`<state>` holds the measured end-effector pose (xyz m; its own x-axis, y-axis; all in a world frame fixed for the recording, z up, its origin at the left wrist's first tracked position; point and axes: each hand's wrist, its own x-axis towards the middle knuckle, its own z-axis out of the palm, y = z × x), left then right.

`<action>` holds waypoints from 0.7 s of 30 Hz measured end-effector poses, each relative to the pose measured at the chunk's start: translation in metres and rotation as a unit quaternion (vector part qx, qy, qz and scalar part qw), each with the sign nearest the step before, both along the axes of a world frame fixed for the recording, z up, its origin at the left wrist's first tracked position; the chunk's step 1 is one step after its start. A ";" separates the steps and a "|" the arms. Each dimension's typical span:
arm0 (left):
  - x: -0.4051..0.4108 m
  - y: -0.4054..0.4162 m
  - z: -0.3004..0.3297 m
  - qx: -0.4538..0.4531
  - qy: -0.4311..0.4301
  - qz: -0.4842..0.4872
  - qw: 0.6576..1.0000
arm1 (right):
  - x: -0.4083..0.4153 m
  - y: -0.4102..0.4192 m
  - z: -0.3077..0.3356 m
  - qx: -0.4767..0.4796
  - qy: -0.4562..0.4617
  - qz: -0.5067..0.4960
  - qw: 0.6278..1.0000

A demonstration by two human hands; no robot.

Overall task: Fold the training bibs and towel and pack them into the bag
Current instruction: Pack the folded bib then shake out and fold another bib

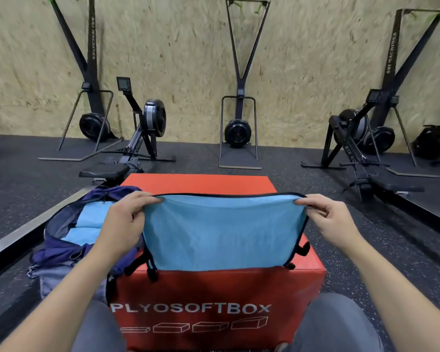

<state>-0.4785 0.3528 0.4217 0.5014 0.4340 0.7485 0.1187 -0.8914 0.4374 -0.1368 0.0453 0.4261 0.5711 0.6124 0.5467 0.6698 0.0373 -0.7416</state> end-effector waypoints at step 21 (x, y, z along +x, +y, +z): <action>0.119 0.141 -0.127 -0.103 0.185 0.004 0.977 | 0.103 0.140 -0.115 -0.139 0.127 -0.081 0.979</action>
<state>-0.3590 0.4933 0.2949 0.7174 0.5606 0.4136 0.3085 -0.7879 0.5329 -0.0337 0.1850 0.3112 0.7689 0.6071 0.2004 0.4433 -0.2805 -0.8514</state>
